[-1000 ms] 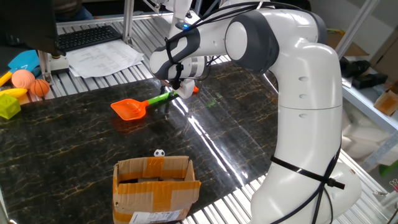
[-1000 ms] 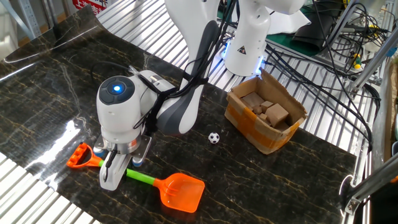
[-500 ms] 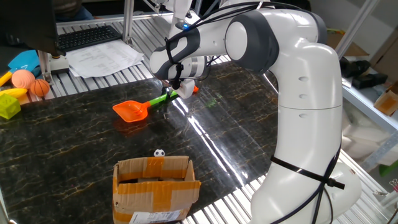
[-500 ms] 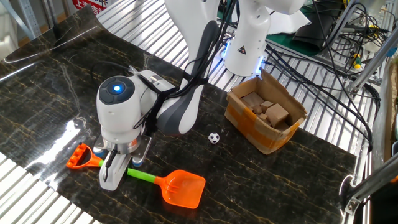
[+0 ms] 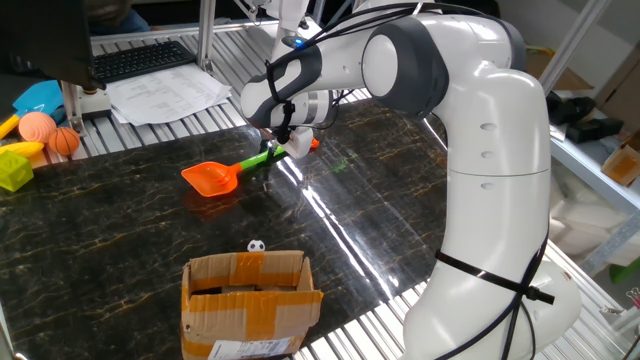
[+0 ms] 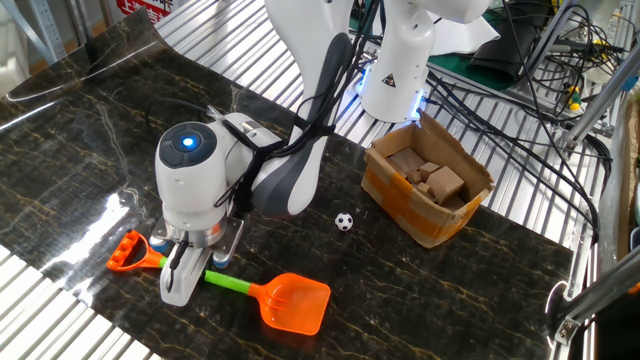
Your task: Use a shovel to scoop up an object
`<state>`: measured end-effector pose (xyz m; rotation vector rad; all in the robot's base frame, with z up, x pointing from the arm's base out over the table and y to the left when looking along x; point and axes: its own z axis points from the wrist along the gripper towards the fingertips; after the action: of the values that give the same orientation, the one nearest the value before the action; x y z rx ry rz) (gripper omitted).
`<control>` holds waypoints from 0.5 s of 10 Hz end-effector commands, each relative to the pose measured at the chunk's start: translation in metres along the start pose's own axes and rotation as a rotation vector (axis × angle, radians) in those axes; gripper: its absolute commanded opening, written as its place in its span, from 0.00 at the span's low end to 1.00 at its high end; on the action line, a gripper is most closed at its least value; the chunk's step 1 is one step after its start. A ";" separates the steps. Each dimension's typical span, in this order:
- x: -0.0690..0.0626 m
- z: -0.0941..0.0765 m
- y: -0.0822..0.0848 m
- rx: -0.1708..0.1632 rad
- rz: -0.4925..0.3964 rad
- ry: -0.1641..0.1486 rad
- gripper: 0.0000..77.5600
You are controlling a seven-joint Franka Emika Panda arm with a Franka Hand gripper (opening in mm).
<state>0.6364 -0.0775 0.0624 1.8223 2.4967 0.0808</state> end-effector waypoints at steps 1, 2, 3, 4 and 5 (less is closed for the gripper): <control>-0.002 -0.039 -0.007 -0.014 -0.311 -0.058 0.02; -0.003 -0.042 -0.008 -0.016 -0.329 -0.059 0.02; -0.003 -0.043 -0.008 -0.019 -0.360 -0.066 0.02; -0.003 -0.043 -0.008 -0.024 -0.385 -0.070 0.02; -0.002 -0.046 -0.009 -0.022 -0.436 -0.085 0.02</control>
<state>0.6306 -0.0801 0.0837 1.5507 2.6339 0.0467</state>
